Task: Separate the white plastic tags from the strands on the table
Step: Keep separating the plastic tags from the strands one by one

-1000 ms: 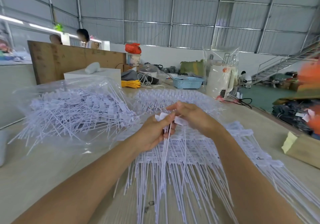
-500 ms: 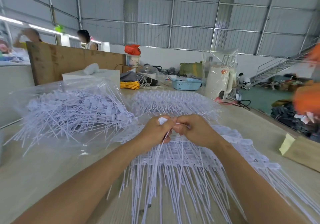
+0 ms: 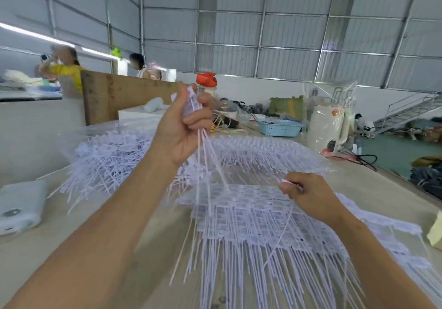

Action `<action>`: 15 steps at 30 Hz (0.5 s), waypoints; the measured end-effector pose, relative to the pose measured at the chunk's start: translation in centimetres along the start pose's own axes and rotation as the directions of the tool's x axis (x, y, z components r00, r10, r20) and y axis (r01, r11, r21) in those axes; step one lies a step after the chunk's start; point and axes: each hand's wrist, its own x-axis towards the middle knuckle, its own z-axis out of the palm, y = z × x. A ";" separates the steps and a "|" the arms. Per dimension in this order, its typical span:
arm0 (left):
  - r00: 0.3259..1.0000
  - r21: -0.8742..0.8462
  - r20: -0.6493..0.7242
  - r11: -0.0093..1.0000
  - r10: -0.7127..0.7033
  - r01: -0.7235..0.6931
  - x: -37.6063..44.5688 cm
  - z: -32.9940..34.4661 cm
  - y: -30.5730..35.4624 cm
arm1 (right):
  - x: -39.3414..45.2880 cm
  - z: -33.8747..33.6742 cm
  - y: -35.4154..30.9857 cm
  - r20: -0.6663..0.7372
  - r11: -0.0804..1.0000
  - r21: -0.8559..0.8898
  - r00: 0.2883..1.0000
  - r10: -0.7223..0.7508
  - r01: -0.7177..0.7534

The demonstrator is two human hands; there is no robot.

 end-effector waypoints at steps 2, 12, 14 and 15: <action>0.978 0.541 -0.166 0.841 0.123 -0.014 0.6 -1.1 2.6 | 0.0 0.2 0.0 0.003 1.000 -0.006 1.000 -0.012 0.012; 0.885 0.286 -0.458 -0.930 0.079 0.231 2.3 -13.6 2.0 | 0.3 0.5 -0.8 -0.011 1.000 -0.011 1.000 -0.002 0.002; 0.909 0.261 -0.388 -0.928 0.153 0.268 2.6 -14.9 1.8 | 0.3 0.6 -0.9 -0.006 0.999 -0.029 1.000 -0.015 0.015; 0.916 0.262 -0.358 -0.922 0.183 0.286 2.7 -15.5 1.8 | 0.3 0.6 -0.9 0.002 0.999 -0.030 1.000 -0.020 0.020</action>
